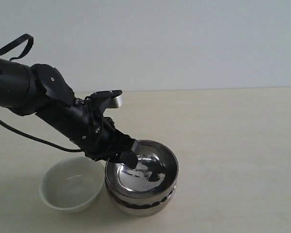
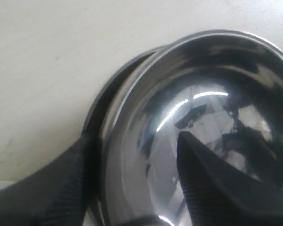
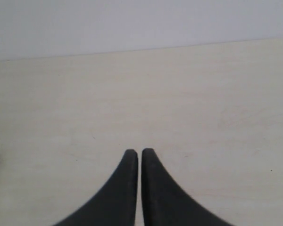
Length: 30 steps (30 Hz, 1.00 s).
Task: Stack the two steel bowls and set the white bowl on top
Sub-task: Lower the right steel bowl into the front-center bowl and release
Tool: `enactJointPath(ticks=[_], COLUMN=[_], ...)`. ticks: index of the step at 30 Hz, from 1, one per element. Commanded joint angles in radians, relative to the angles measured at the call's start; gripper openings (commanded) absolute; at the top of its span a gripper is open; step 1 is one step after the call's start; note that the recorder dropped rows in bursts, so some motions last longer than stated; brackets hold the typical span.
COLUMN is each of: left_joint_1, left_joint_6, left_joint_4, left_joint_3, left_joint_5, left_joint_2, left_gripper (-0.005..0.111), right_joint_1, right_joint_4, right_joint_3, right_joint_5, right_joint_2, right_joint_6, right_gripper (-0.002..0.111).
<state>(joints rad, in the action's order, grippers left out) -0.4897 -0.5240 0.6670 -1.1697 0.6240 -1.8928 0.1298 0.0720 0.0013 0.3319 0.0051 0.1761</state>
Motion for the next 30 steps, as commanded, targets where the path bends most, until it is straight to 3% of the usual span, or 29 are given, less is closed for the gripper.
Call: enactJointPath(ticks=[1, 19, 30], left_joint_1=[0.003, 0.003, 0.003], left_joint_6=[-0.003, 0.054, 0.056], left_joint_4=[-0.011, -0.072, -0.072], left_joint_3=[-0.009, -0.009, -0.009], left_joint_5=[0.022, 0.023, -0.024], left_joint_2=[0.023, 0.109, 0.037], left_gripper=[0.049, 0.048, 0.012], right_joint_1=[0.003, 0.003, 0.003], right_joint_4=[0.008, 0.008, 0.008], right_joint_3=[-0.001, -0.001, -0.001], right_joint_5=[-0.007, -0.007, -0.007], right_joint_2=[-0.005, -0.005, -0.005], right_joint_6=[-0.001, -0.001, -0.001], right_gripper=[0.0, 0.0, 0.0])
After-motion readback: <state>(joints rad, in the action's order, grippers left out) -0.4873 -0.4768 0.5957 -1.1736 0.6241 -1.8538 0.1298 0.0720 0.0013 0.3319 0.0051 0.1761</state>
